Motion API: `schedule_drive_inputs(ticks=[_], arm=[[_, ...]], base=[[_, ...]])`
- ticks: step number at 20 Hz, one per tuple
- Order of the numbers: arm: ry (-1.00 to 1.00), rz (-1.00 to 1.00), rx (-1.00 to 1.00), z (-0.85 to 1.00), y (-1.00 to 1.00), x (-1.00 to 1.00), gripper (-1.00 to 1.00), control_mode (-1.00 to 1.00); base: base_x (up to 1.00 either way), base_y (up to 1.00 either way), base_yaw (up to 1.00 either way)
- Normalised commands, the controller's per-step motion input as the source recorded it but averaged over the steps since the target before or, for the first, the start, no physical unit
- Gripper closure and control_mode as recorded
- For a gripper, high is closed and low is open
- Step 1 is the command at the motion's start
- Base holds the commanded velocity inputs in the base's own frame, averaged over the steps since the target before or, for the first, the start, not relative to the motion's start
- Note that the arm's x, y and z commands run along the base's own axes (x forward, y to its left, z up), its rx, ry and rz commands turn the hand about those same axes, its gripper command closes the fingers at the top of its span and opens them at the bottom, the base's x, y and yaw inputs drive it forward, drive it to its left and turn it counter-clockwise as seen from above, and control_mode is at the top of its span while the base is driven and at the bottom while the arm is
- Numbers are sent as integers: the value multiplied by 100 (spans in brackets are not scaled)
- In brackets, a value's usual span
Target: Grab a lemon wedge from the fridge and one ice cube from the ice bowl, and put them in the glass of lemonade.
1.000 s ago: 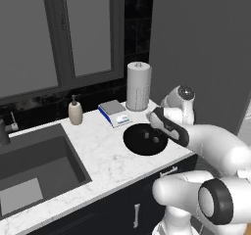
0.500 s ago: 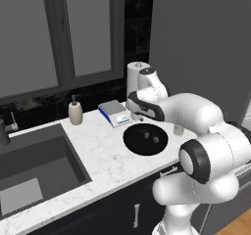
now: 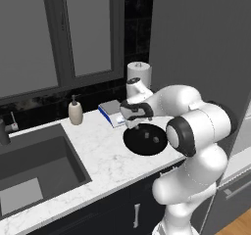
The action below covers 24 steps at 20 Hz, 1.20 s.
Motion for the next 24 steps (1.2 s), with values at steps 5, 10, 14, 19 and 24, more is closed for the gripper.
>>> schedule_drive_inputs(ticks=[5,10,14,19,24], arm=[[-2,0,0,-64,-45,2,-100,-100],[0,0,0,-26,-19,0,-100,-100],[-3,0,4,-31,0,0,-100,-100],[0,0,1,-38,-15,-1,-100,-100],[0,0,0,-1,-2,-5,-100,-100]], base=[[0,0,0],[0,0,0],[0,0,0],[0,0,0],[0,0,0]])
